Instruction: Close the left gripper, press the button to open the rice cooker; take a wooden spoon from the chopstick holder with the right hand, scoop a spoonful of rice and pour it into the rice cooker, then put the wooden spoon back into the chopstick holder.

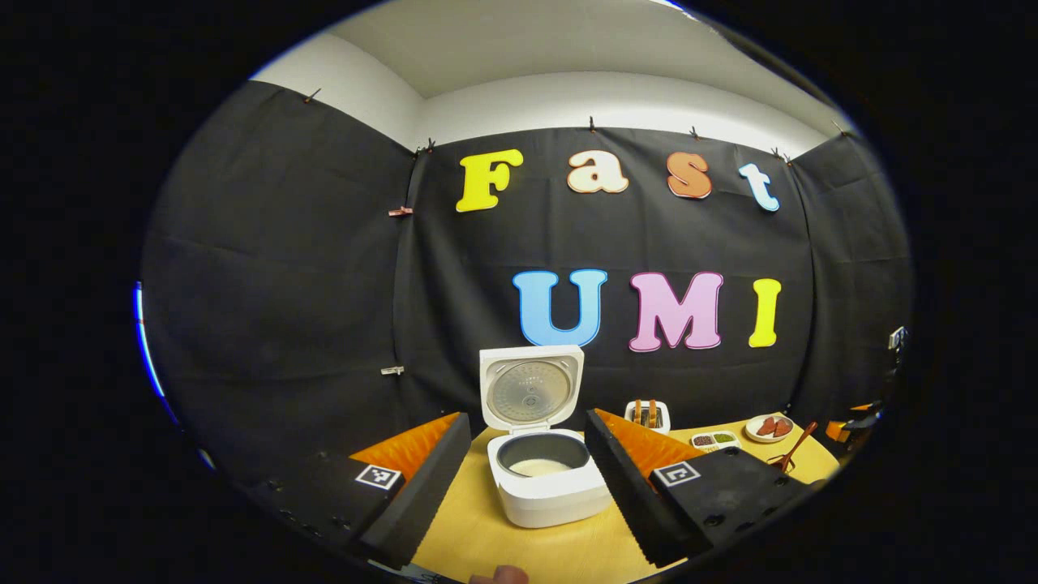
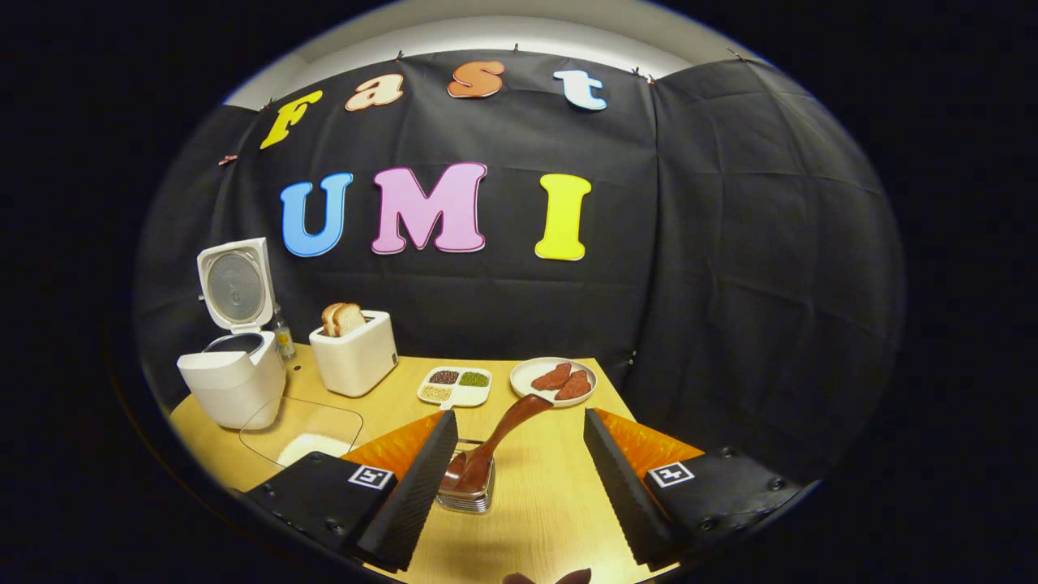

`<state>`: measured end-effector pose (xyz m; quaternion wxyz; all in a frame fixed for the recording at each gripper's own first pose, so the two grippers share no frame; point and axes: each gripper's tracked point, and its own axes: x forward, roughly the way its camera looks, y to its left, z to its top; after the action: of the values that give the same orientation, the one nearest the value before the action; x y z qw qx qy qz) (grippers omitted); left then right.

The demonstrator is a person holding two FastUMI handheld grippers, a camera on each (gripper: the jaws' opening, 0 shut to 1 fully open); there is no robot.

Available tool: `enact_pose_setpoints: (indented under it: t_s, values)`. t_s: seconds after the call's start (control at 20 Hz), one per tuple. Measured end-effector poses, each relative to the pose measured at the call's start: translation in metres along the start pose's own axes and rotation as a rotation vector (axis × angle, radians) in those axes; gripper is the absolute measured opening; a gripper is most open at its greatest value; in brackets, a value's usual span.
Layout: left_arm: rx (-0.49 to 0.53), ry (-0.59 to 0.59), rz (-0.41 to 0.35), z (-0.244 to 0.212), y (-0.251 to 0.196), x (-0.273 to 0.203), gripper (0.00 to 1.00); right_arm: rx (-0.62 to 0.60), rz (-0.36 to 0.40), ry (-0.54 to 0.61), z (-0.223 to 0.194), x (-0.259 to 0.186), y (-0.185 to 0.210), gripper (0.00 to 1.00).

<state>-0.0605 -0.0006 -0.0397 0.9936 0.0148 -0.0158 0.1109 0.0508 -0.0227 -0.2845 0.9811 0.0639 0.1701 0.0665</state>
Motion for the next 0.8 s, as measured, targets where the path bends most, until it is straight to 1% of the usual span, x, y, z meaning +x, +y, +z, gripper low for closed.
enact_pose_setpoints:
  t_s: [0.15, 0.3, 0.6, 0.8]
  values:
    - [0.002, 0.007, 0.009, 0.005, -0.005, -0.010, 0.97, 0.023, 0.036, 0.044, -0.023, 0.014, 0.002, 0.98]
    - [-0.028, 0.028, 0.017, 0.006, -0.015, -0.018, 0.97, 0.071, 0.060, 0.077, -0.037, 0.030, 0.004, 0.98]
    - [0.010, 0.045, 0.052, 0.008, -0.021, -0.038, 0.97, 0.147, 0.130, 0.148, -0.062, 0.074, 0.020, 0.98]
    - [-0.025, 0.066, 0.097, 0.004, -0.015, -0.046, 0.97, 0.191, 0.179, 0.177, -0.074, 0.104, 0.033, 0.96]
